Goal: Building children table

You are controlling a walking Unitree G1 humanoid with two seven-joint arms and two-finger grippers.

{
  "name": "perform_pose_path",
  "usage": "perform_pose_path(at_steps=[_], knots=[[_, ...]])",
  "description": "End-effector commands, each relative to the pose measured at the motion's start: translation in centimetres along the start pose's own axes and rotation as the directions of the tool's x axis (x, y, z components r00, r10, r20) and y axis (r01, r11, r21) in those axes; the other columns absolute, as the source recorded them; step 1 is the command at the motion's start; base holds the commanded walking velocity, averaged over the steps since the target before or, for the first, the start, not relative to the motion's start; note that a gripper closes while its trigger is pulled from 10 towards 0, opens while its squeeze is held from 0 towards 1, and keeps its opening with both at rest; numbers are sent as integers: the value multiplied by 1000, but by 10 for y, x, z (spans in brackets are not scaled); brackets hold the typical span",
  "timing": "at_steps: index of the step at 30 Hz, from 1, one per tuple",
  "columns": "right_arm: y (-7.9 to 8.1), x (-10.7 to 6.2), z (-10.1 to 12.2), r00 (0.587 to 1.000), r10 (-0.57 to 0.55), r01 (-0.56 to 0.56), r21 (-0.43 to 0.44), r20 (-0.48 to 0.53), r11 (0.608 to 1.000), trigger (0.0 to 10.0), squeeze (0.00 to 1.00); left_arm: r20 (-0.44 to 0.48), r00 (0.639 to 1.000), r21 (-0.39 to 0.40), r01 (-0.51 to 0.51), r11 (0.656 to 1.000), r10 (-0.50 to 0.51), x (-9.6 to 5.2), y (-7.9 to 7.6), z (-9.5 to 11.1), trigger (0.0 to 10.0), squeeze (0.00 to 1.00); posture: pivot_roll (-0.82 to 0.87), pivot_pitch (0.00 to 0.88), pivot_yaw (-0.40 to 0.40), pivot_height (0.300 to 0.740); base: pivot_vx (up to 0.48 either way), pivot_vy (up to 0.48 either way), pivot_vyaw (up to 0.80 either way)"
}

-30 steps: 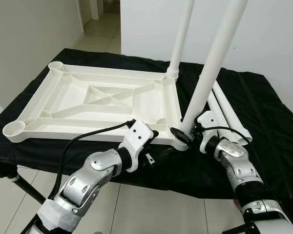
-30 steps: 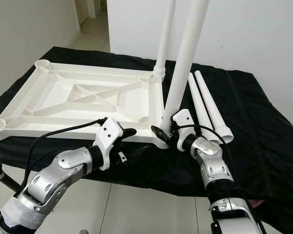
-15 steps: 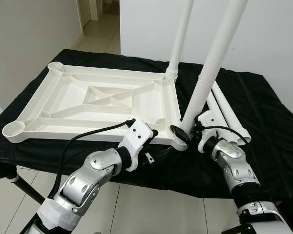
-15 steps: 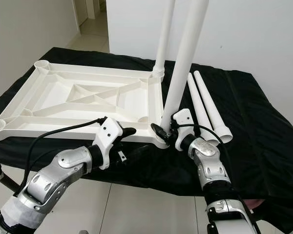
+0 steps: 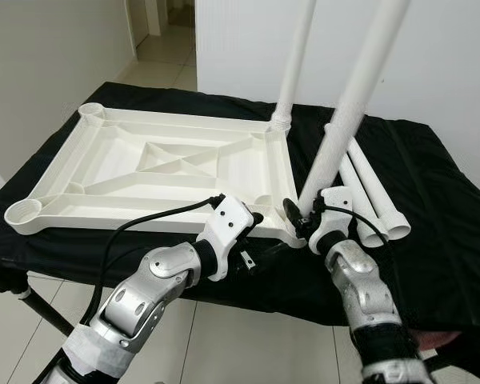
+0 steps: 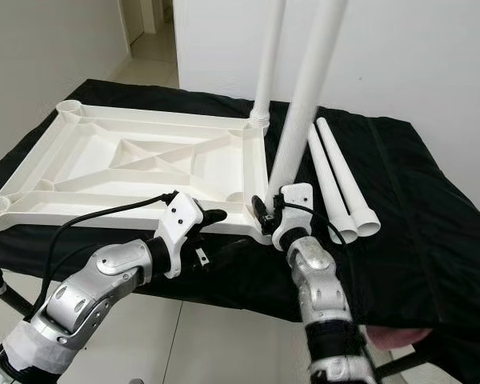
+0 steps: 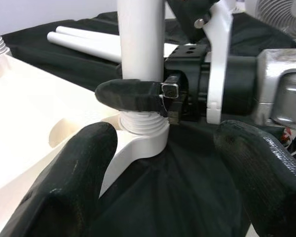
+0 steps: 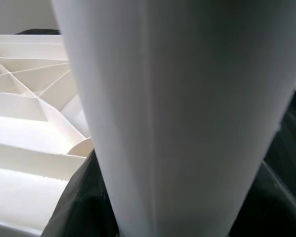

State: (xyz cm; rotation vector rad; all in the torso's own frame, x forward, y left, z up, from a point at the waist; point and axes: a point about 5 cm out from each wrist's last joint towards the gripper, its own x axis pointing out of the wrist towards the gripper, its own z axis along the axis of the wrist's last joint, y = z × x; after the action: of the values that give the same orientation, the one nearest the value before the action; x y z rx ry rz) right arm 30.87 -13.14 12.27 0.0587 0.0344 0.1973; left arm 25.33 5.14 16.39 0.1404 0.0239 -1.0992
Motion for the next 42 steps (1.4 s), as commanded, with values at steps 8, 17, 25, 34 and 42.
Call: perform_pose_path(at_steps=[8, 17, 25, 34, 42], knots=[[10, -14, -19, 961, -248, 255, 46, -122, 966, 10000, 0, 1, 996, 3, 94, 996, -94, 2, -4, 0, 10000, 0, -62, 0, -38, 740, 0, 0, 0], [18, -12, -6, 986, -159, 163, 83, -58, 983, 10000, 1000, -3, 995, 6, 96, 995, -96, 0, -3, 0, 10000, 0, -63, 0, -38, 740, 0, 0, 0], [3, -8, 4, 997, -72, 72, 26, -10, 997, 10000, 1000, 0, 995, 7, 99, 995, -99, 1, -5, 0, 10000, 0, -58, 0, -47, 740, 0, 0, 0], [-14, -5, 6, 973, 229, -228, -142, -9, 963, 10000, 0, -2, 994, 7, 111, 994, -111, 1, -7, -1, 10000, 0, -59, 0, -46, 740, 0, 0, 0], [-20, 1, 4, 931, 361, -362, -204, -43, 910, 10000, 0, -3, 993, 13, 119, 993, -119, 2, -7, -1, 10000, 0, -63, 0, -37, 740, 0, 0, 0]])
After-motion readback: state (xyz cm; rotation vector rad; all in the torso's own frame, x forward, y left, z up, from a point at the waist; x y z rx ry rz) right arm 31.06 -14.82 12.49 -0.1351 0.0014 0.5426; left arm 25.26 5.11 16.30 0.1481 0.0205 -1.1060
